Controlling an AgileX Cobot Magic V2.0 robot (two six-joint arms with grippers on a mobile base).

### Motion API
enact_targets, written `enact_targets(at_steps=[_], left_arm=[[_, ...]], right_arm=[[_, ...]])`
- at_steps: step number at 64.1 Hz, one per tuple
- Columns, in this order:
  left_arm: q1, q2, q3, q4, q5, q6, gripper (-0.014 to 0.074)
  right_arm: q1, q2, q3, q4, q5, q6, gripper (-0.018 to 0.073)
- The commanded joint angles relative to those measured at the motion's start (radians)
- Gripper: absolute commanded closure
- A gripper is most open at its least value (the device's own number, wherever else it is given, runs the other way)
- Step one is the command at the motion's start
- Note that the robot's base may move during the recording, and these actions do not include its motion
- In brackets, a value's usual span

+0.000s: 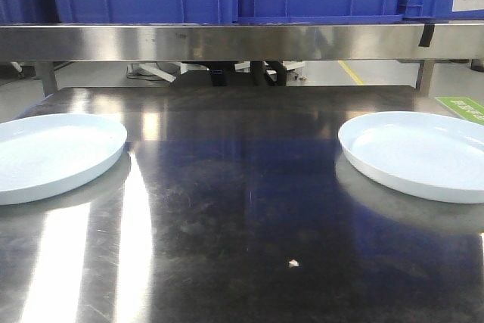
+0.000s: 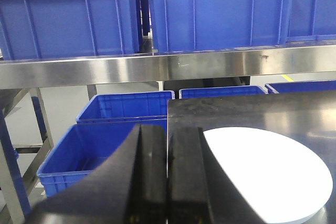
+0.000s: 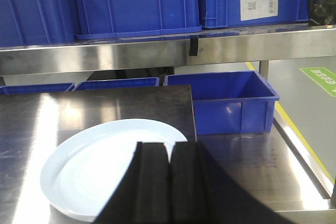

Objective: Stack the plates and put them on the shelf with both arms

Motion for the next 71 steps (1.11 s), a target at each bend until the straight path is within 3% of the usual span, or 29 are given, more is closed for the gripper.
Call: enact_targets(at_steps=[1, 20, 36, 53, 71], left_arm=[[-0.001, -0.019, 0.005, -0.004, -0.092, -0.009, 0.0516], [-0.001, -0.019, 0.003, -0.004, -0.090, -0.009, 0.0516], [-0.001, 0.025, -0.062, -0.055, -0.015, -0.011, 0.0516], [-0.001, 0.202, -0.203, -0.039, 0.026, -0.011, 0.0514], [-0.001, 0.476, -0.389, -0.039, 0.147, -0.011, 0.0508]], right_arm=[[-0.005, -0.018, 0.001, -0.010, -0.091, -0.003, 0.0503], [-0.005, -0.018, 0.001, -0.010, -0.091, -0.003, 0.0503], [-0.005, -0.018, 0.001, -0.010, -0.091, -0.003, 0.0503], [-0.005, -0.018, 0.001, -0.010, -0.091, -0.003, 0.0503], [-0.005, -0.018, 0.001, -0.010, -0.091, -0.003, 0.0503]])
